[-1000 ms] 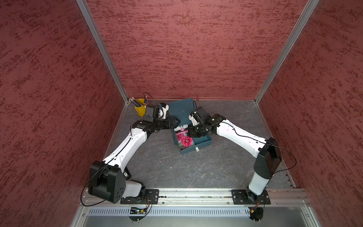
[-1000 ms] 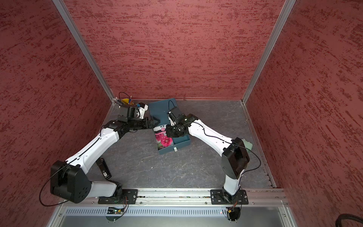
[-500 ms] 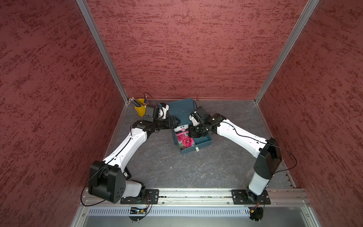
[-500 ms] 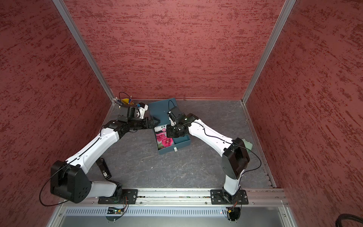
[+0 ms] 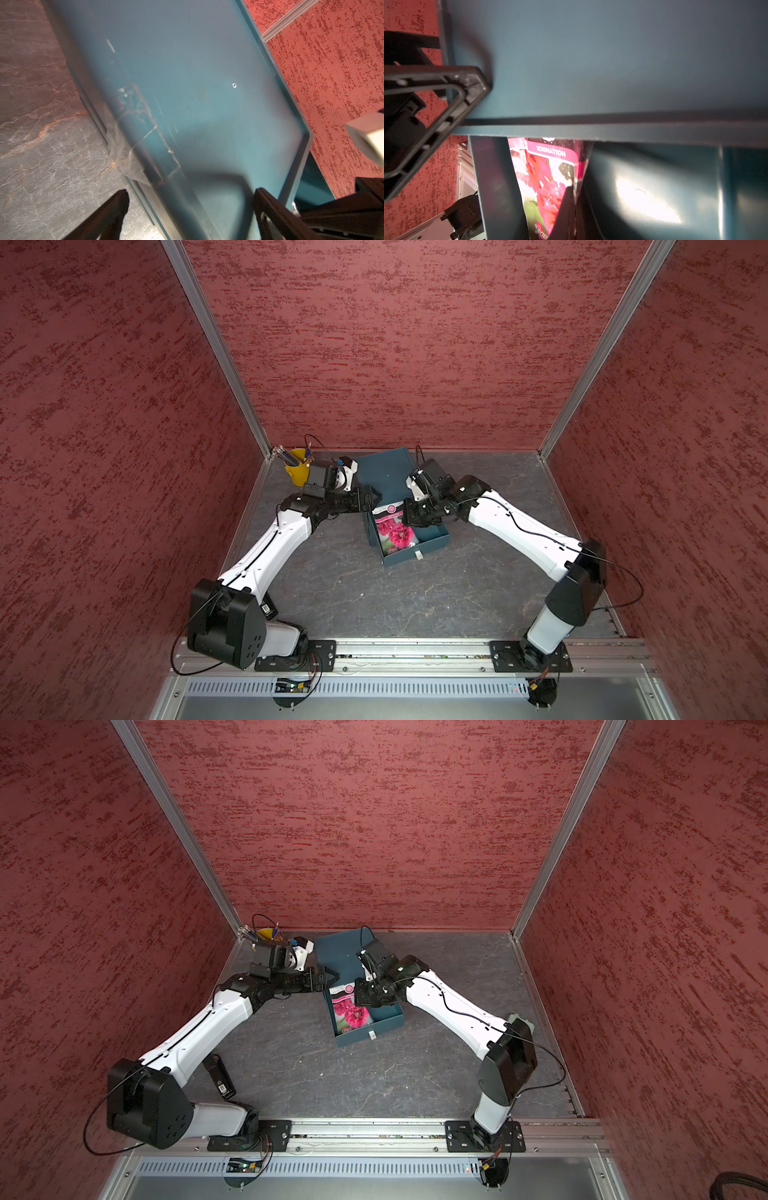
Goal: Take the seed bags out of the drawer
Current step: Pick up the seed packet from the drawer.
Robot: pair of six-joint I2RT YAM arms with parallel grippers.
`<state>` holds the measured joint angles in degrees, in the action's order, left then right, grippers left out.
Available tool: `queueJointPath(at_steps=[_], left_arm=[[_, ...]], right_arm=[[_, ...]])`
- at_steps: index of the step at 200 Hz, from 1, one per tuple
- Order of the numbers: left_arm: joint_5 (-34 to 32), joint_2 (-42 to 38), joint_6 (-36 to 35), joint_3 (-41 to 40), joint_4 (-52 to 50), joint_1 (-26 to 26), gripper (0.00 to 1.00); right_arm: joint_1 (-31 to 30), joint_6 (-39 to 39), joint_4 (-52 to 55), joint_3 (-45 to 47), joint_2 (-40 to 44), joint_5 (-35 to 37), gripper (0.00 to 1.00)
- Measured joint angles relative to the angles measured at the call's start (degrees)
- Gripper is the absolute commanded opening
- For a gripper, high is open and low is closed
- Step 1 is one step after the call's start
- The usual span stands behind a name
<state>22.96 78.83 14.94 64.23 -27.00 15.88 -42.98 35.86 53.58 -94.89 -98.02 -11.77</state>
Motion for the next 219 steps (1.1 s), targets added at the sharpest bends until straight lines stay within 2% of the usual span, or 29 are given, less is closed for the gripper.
queueJointPath(at_steps=[162, 219], left_arm=[[-0.8, 0.4, -0.5, 0.5, 0.0, 0.4, 0.97], [-1.0, 0.4, -0.7, 0.7, -0.1, 0.5, 0.97]], right_arm=[[1.0, 7.6, 4.7, -2.7, 3.8, -2.7, 0.0], [1.0, 8.5, 8.3, -2.8, 9.0, -3.2, 0.0]])
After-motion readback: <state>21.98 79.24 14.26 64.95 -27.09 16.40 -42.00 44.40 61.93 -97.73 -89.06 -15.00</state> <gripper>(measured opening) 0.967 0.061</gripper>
